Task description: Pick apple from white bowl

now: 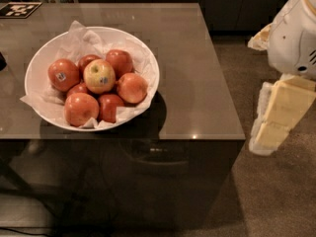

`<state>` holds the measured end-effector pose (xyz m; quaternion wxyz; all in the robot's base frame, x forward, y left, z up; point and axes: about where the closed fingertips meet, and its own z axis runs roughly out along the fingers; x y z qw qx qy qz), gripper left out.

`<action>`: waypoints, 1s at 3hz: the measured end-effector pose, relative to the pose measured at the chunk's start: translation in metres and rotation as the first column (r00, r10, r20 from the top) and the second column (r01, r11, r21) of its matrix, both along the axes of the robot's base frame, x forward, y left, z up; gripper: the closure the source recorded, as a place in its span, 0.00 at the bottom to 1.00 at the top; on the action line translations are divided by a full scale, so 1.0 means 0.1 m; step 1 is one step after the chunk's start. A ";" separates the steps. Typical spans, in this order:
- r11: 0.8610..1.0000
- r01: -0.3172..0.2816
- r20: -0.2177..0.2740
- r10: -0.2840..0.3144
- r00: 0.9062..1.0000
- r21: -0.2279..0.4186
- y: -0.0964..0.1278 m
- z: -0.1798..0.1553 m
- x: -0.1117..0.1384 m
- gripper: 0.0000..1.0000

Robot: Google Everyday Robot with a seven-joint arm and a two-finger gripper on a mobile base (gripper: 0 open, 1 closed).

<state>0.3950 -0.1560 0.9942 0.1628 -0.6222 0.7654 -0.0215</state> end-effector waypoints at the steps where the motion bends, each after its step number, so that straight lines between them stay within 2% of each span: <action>1: 0.996 -0.079 0.011 0.079 0.997 -0.032 0.52 0.09 -0.32 0.00; 3: 0.996 -0.078 0.013 0.078 0.997 -0.031 0.53 0.09 -0.32 0.00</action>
Offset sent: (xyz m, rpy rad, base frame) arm -0.1239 0.2041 -0.0055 -0.1593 0.0841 0.3639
